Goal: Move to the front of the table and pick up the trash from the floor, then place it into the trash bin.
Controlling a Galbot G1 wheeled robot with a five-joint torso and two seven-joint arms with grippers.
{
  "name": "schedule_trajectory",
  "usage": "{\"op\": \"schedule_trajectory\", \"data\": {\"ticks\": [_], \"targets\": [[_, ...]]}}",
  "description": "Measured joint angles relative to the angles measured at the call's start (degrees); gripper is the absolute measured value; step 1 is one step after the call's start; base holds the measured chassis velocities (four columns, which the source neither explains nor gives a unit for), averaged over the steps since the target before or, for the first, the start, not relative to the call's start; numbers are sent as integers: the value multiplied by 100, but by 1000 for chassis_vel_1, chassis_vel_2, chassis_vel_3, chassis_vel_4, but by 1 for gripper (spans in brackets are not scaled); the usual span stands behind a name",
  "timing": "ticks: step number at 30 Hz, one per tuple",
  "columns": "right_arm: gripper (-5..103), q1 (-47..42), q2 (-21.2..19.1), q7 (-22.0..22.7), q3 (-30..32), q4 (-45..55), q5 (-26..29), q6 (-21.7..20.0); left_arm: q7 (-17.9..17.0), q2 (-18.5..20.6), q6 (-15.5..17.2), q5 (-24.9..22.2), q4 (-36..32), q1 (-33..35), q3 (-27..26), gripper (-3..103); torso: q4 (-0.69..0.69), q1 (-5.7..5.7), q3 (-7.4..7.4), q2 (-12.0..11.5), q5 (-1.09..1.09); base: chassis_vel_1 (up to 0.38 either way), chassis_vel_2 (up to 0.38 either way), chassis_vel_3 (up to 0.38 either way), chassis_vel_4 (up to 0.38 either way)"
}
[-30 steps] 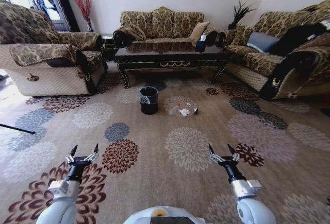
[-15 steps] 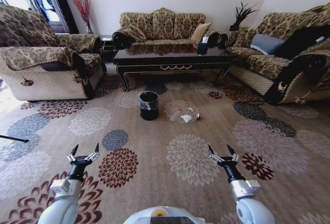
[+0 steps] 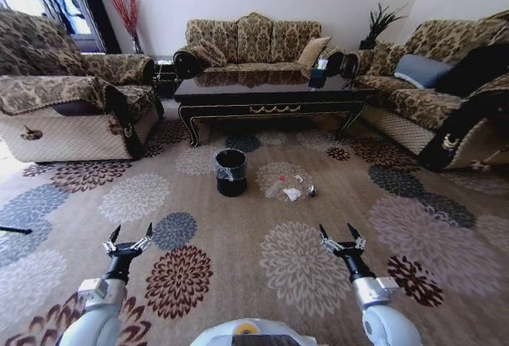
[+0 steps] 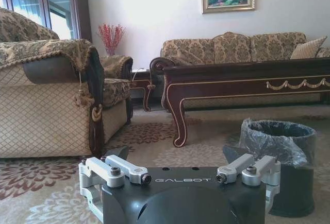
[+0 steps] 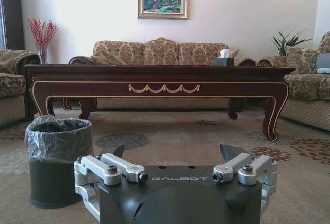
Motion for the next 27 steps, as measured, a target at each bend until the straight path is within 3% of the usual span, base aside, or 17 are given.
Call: {"op": "schedule_trajectory", "data": {"ticks": [27], "targets": [[100,10,45,61,-90,-37,-109,-32,4,-14,-22,39,22,23,8,100,0,0,0,1,0,-175,171,170,-179]]}}
